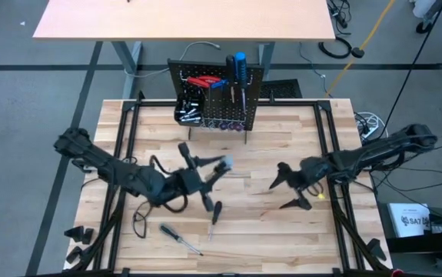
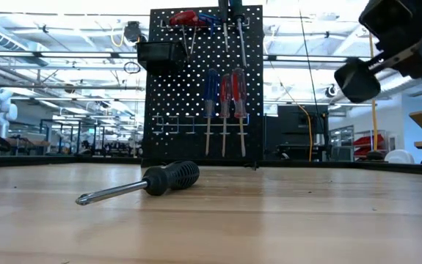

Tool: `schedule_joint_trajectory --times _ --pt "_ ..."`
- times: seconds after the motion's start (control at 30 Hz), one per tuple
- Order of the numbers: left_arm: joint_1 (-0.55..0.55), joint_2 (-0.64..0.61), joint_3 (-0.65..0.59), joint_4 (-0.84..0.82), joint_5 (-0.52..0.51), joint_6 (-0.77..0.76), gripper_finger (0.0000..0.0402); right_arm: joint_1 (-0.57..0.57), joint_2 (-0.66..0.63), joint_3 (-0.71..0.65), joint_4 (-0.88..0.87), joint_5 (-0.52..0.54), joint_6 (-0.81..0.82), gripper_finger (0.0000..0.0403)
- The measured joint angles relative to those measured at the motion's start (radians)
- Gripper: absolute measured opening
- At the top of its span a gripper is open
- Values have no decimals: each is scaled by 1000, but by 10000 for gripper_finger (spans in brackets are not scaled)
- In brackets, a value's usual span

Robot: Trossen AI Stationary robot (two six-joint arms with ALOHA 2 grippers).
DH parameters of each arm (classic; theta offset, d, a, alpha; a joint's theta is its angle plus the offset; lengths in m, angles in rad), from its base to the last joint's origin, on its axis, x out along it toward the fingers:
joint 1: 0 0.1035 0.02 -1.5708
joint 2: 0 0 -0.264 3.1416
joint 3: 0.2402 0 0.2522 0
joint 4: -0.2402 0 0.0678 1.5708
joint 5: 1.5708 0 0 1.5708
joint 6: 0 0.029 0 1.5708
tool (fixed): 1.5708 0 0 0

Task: Hang tools onto peg board
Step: Hang the gray screwdriver on the pegboard

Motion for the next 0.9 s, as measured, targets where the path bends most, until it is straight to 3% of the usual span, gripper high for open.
schedule_joint_trajectory --times 0.13,0.27,0.37,0.6,0.8,0.9 --pt "66 -10 -208 356 7 144 125 -33 -136 -63 -2 1 7 389" --pt "134 5 -432 766 1 178 125 -51 -228 -70 -17 2 23 389" --pt "172 56 -547 986 -19 208 125 -51 -262 -70 -31 2 30 389" --pt "246 163 -549 984 -17 307 125 -51 -265 -70 -30 54 29 389" --pt "343 200 -544 999 -61 301 125 -51 -261 -70 78 121 55 389" --pt "394 213 -545 995 -51 281 125 -50 -245 -70 117 216 21 389"
